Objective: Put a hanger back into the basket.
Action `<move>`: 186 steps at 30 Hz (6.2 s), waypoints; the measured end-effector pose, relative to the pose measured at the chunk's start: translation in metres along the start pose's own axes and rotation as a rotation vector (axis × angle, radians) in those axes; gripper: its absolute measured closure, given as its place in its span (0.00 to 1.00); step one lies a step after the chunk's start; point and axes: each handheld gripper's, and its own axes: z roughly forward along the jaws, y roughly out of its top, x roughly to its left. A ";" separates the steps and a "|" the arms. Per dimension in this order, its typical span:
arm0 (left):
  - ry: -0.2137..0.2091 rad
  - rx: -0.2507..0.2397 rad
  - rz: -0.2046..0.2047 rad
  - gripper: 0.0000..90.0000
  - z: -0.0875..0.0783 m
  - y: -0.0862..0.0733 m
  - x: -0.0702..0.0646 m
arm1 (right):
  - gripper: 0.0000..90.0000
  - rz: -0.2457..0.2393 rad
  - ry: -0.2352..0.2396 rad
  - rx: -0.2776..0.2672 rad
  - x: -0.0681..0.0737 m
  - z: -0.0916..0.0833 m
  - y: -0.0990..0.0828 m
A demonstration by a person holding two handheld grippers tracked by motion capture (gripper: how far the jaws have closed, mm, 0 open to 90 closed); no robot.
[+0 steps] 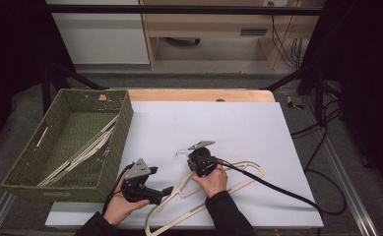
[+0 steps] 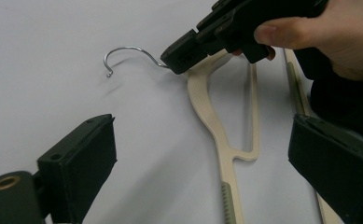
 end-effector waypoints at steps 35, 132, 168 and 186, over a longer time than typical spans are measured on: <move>-0.121 0.158 -0.014 0.67 0.068 0.020 0.003 | 0.99 -0.027 0.020 -0.113 0.003 -0.026 -0.002; 0.031 -0.111 0.114 0.95 -0.150 0.124 0.014 | 0.06 0.013 -0.020 -0.417 -0.113 -0.163 -0.089; 0.277 -0.076 0.097 0.95 -0.213 0.090 0.140 | 0.05 0.014 -0.014 -0.418 -0.112 -0.163 -0.088; 0.372 -0.037 0.101 0.95 -0.229 0.056 0.170 | 0.05 0.007 -0.012 -0.418 -0.112 -0.164 -0.088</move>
